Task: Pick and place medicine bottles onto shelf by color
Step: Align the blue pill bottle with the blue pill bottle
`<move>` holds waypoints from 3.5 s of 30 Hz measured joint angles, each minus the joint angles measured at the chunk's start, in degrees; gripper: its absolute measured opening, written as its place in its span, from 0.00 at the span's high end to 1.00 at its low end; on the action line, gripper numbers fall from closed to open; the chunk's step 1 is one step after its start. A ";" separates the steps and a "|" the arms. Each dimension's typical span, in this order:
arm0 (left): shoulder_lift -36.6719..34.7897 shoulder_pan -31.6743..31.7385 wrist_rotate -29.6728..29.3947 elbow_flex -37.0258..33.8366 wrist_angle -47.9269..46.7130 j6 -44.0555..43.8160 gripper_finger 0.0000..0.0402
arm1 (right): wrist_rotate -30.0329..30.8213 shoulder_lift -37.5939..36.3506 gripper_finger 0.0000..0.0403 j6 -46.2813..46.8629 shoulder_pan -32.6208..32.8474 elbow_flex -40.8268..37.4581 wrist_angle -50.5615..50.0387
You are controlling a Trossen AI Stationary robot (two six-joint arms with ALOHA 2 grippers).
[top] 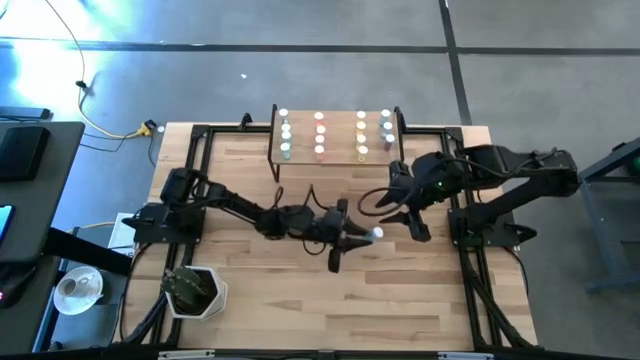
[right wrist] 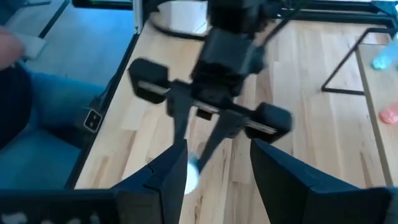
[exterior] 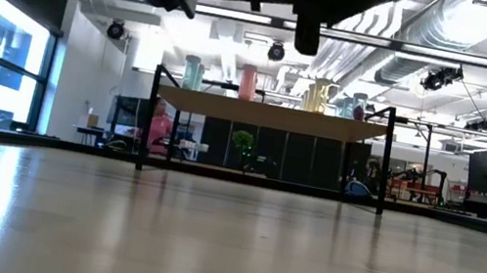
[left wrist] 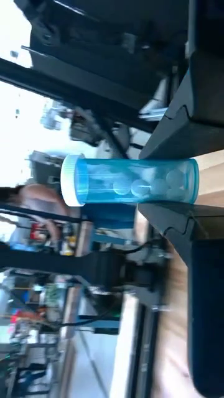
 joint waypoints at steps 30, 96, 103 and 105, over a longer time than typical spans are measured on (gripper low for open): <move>-0.04 1.49 0.37 0.07 12.75 3.56 0.79 | 0.73 2.72 0.58 1.30 1.48 0.00 1.57; -0.04 3.16 -2.23 0.17 9.96 5.14 0.44 | 0.09 3.98 0.75 3.27 1.44 -0.09 -0.31; -0.07 4.58 -1.44 0.20 6.44 4.01 0.44 | 3.96 3.50 0.75 5.48 1.46 2.37 -5.03; -0.04 5.12 -0.37 0.20 6.21 2.93 0.44 | 5.16 3.45 0.75 5.82 1.48 3.67 -7.25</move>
